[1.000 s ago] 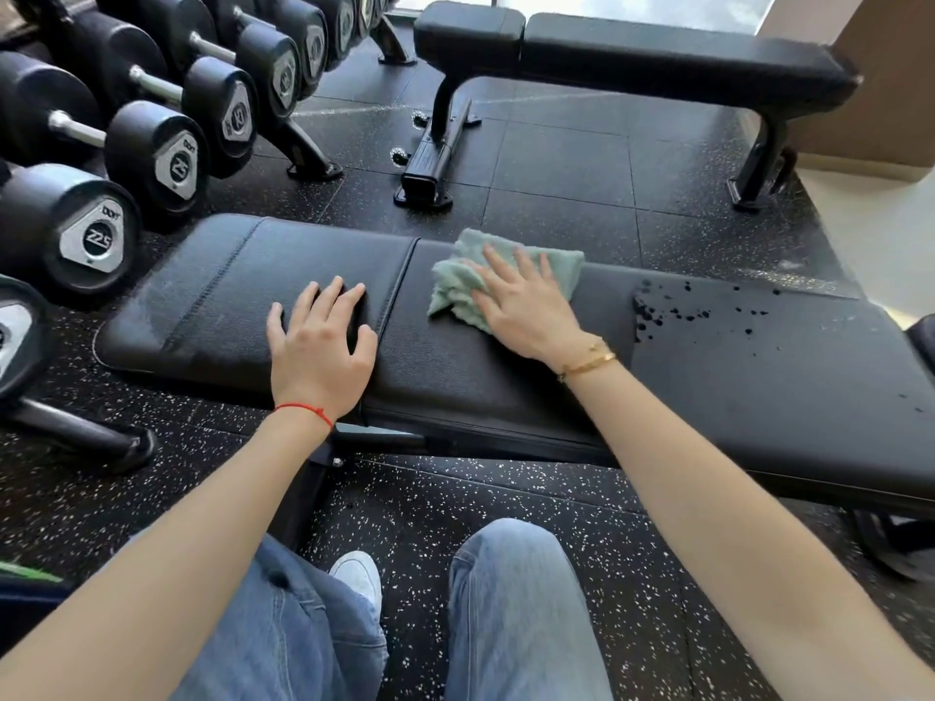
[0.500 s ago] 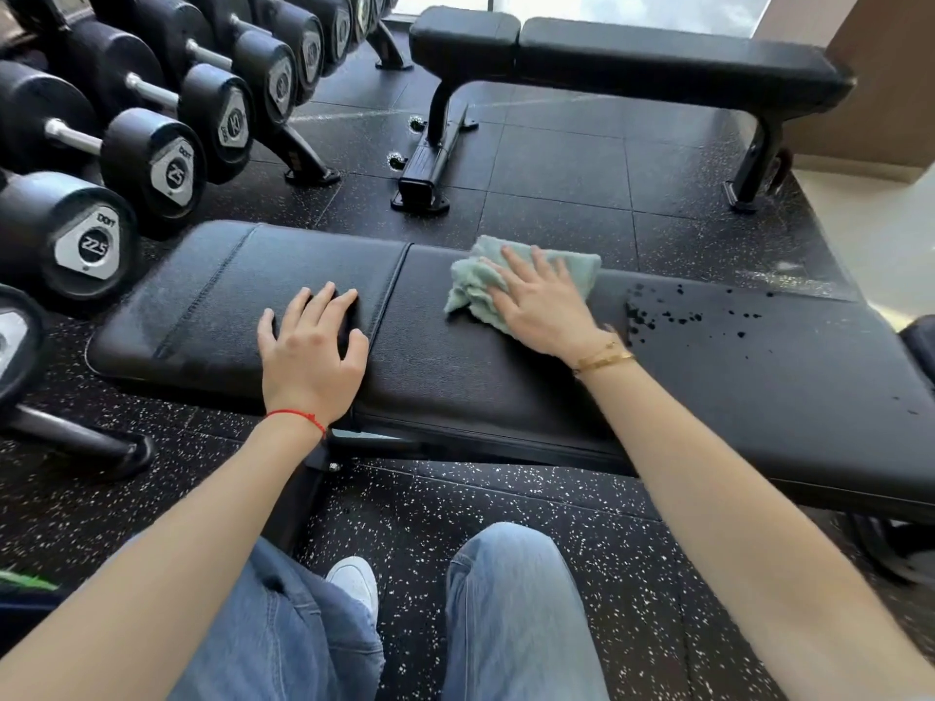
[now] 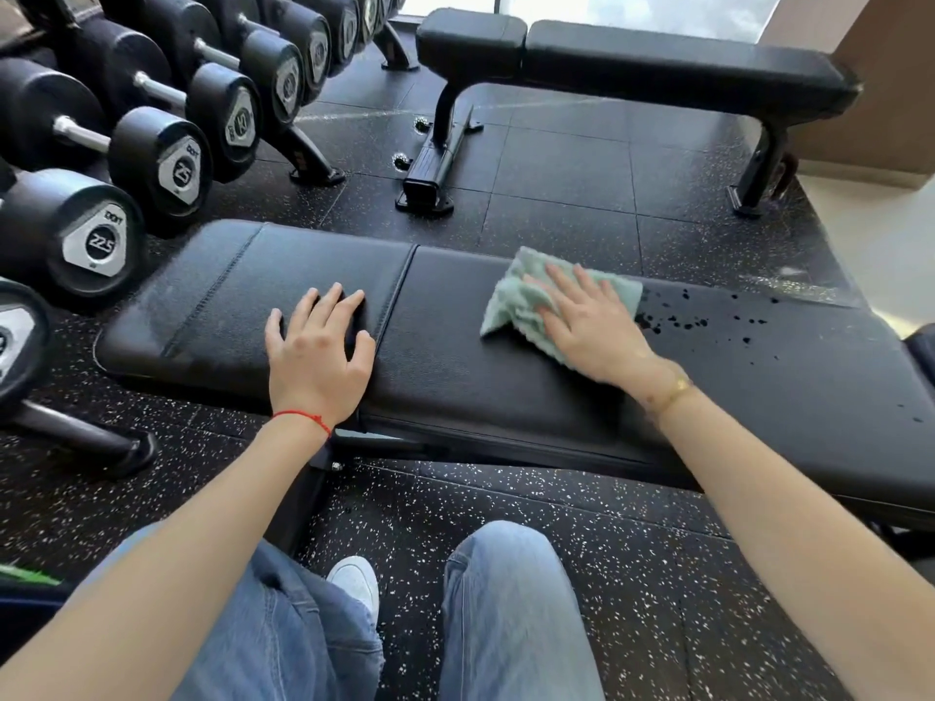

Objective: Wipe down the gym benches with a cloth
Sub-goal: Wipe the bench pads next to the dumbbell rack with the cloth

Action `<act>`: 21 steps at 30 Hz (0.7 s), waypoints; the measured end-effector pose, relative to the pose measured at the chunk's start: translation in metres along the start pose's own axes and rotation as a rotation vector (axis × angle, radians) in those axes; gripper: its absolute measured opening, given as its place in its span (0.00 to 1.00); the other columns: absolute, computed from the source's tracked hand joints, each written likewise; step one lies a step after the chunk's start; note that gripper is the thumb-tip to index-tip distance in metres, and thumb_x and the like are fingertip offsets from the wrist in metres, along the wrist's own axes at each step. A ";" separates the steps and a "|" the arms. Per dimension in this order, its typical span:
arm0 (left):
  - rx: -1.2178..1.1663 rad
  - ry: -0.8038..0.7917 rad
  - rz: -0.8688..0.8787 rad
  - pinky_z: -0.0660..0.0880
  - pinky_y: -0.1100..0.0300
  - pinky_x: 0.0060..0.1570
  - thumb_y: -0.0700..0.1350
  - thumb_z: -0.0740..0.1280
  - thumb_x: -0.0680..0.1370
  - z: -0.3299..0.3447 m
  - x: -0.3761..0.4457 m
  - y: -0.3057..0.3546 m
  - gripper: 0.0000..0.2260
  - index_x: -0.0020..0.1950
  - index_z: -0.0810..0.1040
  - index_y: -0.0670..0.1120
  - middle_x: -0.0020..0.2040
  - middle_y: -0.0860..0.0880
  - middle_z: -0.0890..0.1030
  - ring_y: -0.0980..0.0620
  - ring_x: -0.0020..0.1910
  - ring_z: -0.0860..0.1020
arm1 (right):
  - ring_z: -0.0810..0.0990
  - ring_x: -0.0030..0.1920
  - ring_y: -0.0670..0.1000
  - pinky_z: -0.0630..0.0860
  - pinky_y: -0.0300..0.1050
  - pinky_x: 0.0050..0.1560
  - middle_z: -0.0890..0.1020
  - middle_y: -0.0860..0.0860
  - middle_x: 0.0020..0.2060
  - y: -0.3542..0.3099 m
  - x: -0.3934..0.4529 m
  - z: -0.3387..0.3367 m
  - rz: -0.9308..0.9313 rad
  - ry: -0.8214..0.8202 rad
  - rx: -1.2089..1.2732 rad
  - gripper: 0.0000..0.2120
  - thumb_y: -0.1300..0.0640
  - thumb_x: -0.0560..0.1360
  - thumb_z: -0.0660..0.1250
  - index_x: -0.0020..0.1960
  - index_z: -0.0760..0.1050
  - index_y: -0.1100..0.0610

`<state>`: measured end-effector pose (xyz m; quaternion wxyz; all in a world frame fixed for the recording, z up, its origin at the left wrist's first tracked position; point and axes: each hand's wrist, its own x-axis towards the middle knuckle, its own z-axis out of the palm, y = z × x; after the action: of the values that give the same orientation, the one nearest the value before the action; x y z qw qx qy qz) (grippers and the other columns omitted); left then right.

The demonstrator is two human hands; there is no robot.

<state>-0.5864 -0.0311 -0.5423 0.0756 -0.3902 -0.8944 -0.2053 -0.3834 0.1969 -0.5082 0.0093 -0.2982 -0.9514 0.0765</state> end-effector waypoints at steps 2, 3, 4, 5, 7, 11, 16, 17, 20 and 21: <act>-0.011 0.005 -0.002 0.50 0.42 0.75 0.54 0.54 0.77 0.000 0.000 0.000 0.24 0.72 0.70 0.52 0.75 0.50 0.68 0.49 0.76 0.61 | 0.46 0.79 0.58 0.42 0.57 0.77 0.50 0.49 0.80 -0.014 0.032 -0.001 0.074 -0.008 -0.025 0.24 0.46 0.84 0.47 0.79 0.51 0.46; -0.015 0.008 -0.004 0.50 0.42 0.75 0.54 0.54 0.77 0.000 0.000 0.001 0.24 0.72 0.70 0.52 0.75 0.50 0.69 0.49 0.76 0.62 | 0.46 0.79 0.59 0.41 0.58 0.77 0.50 0.50 0.80 -0.025 0.038 0.001 0.063 -0.007 -0.036 0.24 0.46 0.84 0.47 0.79 0.51 0.46; -0.016 0.011 -0.003 0.50 0.42 0.75 0.54 0.54 0.77 0.000 0.000 0.000 0.24 0.72 0.71 0.52 0.74 0.50 0.69 0.49 0.76 0.62 | 0.46 0.79 0.60 0.40 0.59 0.77 0.50 0.50 0.80 -0.038 0.038 0.006 0.016 -0.006 -0.041 0.24 0.46 0.84 0.46 0.79 0.51 0.46; -0.015 0.013 -0.002 0.50 0.41 0.75 0.54 0.54 0.77 0.000 0.000 0.000 0.24 0.72 0.71 0.52 0.74 0.50 0.69 0.49 0.76 0.62 | 0.45 0.79 0.60 0.39 0.59 0.77 0.49 0.49 0.80 -0.052 0.029 0.011 -0.059 -0.002 -0.039 0.24 0.46 0.84 0.45 0.79 0.50 0.45; -0.014 0.013 0.004 0.50 0.41 0.75 0.54 0.54 0.77 0.000 0.001 -0.001 0.24 0.72 0.71 0.52 0.74 0.50 0.69 0.49 0.76 0.62 | 0.43 0.79 0.57 0.37 0.58 0.77 0.49 0.47 0.79 -0.068 -0.004 0.019 -0.232 0.008 -0.007 0.24 0.44 0.83 0.44 0.79 0.49 0.42; 0.005 -0.002 0.016 0.50 0.42 0.75 0.54 0.53 0.77 0.000 0.000 -0.003 0.24 0.73 0.70 0.53 0.75 0.50 0.68 0.49 0.76 0.61 | 0.41 0.78 0.51 0.36 0.53 0.77 0.48 0.41 0.79 -0.055 -0.066 0.022 -0.389 0.016 0.029 0.23 0.41 0.83 0.43 0.78 0.46 0.36; 0.010 -0.003 0.010 0.50 0.42 0.75 0.54 0.53 0.77 0.000 0.000 -0.001 0.24 0.73 0.69 0.52 0.75 0.50 0.67 0.49 0.76 0.61 | 0.47 0.79 0.56 0.42 0.54 0.77 0.51 0.47 0.79 -0.007 -0.013 0.006 -0.084 0.037 -0.024 0.23 0.49 0.83 0.50 0.78 0.54 0.45; 0.009 -0.006 0.006 0.50 0.41 0.75 0.54 0.53 0.77 0.000 0.000 0.000 0.25 0.73 0.69 0.52 0.76 0.50 0.67 0.49 0.76 0.60 | 0.48 0.79 0.57 0.43 0.55 0.77 0.52 0.49 0.79 -0.008 0.007 0.002 -0.012 0.031 -0.033 0.23 0.49 0.84 0.49 0.78 0.54 0.46; 0.009 -0.012 -0.003 0.50 0.42 0.75 0.54 0.53 0.77 -0.001 -0.001 0.001 0.25 0.73 0.69 0.52 0.76 0.50 0.67 0.49 0.77 0.60 | 0.47 0.79 0.59 0.42 0.58 0.77 0.52 0.50 0.79 -0.035 0.038 0.004 0.035 0.014 -0.040 0.24 0.47 0.84 0.47 0.79 0.54 0.47; 0.008 -0.011 -0.004 0.49 0.42 0.75 0.54 0.53 0.77 -0.001 -0.001 0.001 0.25 0.73 0.69 0.52 0.76 0.50 0.67 0.49 0.77 0.60 | 0.46 0.79 0.59 0.41 0.58 0.77 0.52 0.49 0.79 -0.048 0.035 0.008 -0.025 0.008 -0.035 0.24 0.46 0.84 0.47 0.79 0.53 0.46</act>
<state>-0.5847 -0.0314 -0.5417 0.0717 -0.3890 -0.8964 -0.1999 -0.4395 0.1766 -0.5103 0.0090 -0.2869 -0.9562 0.0584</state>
